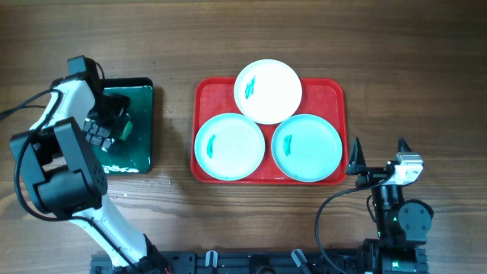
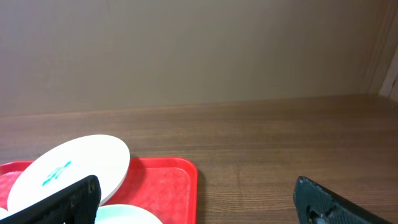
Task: Clean dirty plates on tray and stack at the side
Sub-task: 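Dip and swish the held sponge in the soapy water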
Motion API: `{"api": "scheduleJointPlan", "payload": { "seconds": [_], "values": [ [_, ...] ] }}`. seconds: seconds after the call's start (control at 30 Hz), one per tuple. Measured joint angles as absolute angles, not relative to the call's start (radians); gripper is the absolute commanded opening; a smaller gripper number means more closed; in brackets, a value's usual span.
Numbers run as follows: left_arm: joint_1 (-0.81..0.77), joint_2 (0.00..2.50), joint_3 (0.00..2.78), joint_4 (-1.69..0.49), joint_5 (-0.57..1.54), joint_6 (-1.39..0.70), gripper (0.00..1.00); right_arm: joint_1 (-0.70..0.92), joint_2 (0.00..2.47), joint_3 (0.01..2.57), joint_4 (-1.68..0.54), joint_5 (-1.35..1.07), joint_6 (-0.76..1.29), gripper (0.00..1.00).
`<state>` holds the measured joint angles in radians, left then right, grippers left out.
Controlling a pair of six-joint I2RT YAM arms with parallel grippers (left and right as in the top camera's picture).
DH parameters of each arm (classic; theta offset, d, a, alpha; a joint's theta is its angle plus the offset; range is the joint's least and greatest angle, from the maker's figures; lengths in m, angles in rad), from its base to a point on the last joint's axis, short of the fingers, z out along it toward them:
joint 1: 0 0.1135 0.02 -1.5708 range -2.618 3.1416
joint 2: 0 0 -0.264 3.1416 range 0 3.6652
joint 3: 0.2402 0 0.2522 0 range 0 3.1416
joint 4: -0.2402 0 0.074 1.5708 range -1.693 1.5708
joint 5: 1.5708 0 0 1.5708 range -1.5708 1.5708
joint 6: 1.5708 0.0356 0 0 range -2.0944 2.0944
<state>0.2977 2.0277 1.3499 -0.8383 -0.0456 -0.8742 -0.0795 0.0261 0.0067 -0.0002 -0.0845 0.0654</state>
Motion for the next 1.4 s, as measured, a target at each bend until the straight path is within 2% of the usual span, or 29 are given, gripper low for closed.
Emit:
{"api": "scheduleJointPlan", "payload": {
  "seconds": [0.03, 0.07, 0.1, 0.13, 0.17, 0.33, 0.37, 0.4, 0.43, 0.47, 0.67, 0.77, 0.9, 0.93, 0.97, 1.0, 1.07, 1.1, 1.2, 1.23, 1.37, 1.4],
  "values": [
    [0.298, 2.027, 1.350, -0.849, -0.027, -0.871, 0.56, -0.080, 0.026, 0.007, 0.000, -0.085, 0.065, 1.00],
    [0.298, 2.027, 1.350, -0.857, -0.012, -0.873, 0.36, -0.080, 0.026, 0.007, 0.000, -0.085, 0.065, 1.00],
    [0.300, 2.027, 1.350, -0.865, 0.003, -0.873, 0.21, -0.080, 0.026, 0.007, 0.000, -0.085, 0.065, 0.99],
    [0.300, 2.027, 1.350, -0.868, 0.012, -0.875, 0.11, -0.080, 0.026, 0.007, 0.000, -0.085, 0.065, 1.00],
    [0.301, 2.027, 1.350, -0.868, 0.022, -0.878, 0.04, -0.080, 0.026, 0.007, 0.000, -0.084, 0.065, 0.99],
    [0.301, 2.027, 1.350, -0.860, 0.049, -0.874, 0.04, -0.080, 0.026, 0.007, 0.000, -0.085, 0.065, 1.00],
    [0.301, 2.027, 1.350, -0.860, 0.049, -0.874, 0.18, -0.080, 0.026, 0.007, 0.000, -0.085, 0.065, 1.00],
    [0.301, 2.027, 1.350, -0.860, 0.049, -0.874, 0.44, -0.080, 0.026, 0.007, 0.000, -0.084, 0.065, 1.00],
    [0.301, 2.027, 1.349, -0.855, 0.047, -0.874, 0.87, -0.080, 0.026, 0.007, 0.000, -0.084, 0.065, 1.00],
    [0.301, 2.027, 1.350, -0.843, 0.045, -0.874, 1.00, -0.080, 0.026, 0.007, 0.000, -0.084, 0.065, 1.00],
    [0.294, 2.023, 1.351, -0.762, -0.086, -0.877, 1.00, -0.080, 0.026, 0.007, -0.001, -0.085, 0.065, 1.00],
    [0.295, 2.024, 1.349, -0.754, -0.133, -0.877, 0.87, -0.080, 0.026, 0.007, 0.000, -0.085, 0.065, 1.00],
    [0.295, 2.027, 1.348, -0.742, -0.161, -0.874, 0.42, -0.080, 0.026, 0.007, 0.000, -0.085, 0.065, 1.00],
    [0.295, 2.028, 1.348, -0.736, -0.165, -0.876, 0.23, -0.080, 0.026, 0.007, -0.001, -0.084, 0.065, 1.00],
    [0.295, 2.029, 1.348, -0.728, -0.173, -0.873, 0.10, -0.080, 0.026, 0.007, -0.001, -0.085, 0.065, 1.00],
    [0.295, 2.029, 1.348, -0.723, -0.182, -0.875, 0.04, -0.080, 0.026, 0.007, 0.000, -0.084, 0.065, 1.00],
    [0.295, 2.029, 1.348, -0.717, -0.192, -0.870, 0.04, -0.080, 0.026, 0.007, -0.001, -0.084, 0.065, 1.00],
    [0.295, 2.029, 1.348, -0.717, -0.195, -0.874, 0.12, -0.080, 0.026, 0.007, -0.001, -0.084, 0.065, 1.00],
    [0.295, 2.029, 1.348, -0.719, -0.198, -0.873, 0.85, -0.080, 0.026, 0.007, 0.000, -0.084, 0.065, 1.00],
    [0.295, 2.029, 1.348, -0.725, -0.197, -0.874, 1.00, -0.080, 0.026, 0.007, 0.000, -0.084, 0.065, 1.00],
    [0.295, 2.029, 1.348, -0.763, -0.164, -0.876, 1.00, -0.080, 0.026, 0.007, 0.000, -0.084, 0.065, 1.00],
    [0.296, 2.029, 1.348, -0.771, -0.142, -0.878, 0.95, -0.080, 0.026, 0.007, 0.000, -0.084, 0.065, 1.00]
  ]
}}
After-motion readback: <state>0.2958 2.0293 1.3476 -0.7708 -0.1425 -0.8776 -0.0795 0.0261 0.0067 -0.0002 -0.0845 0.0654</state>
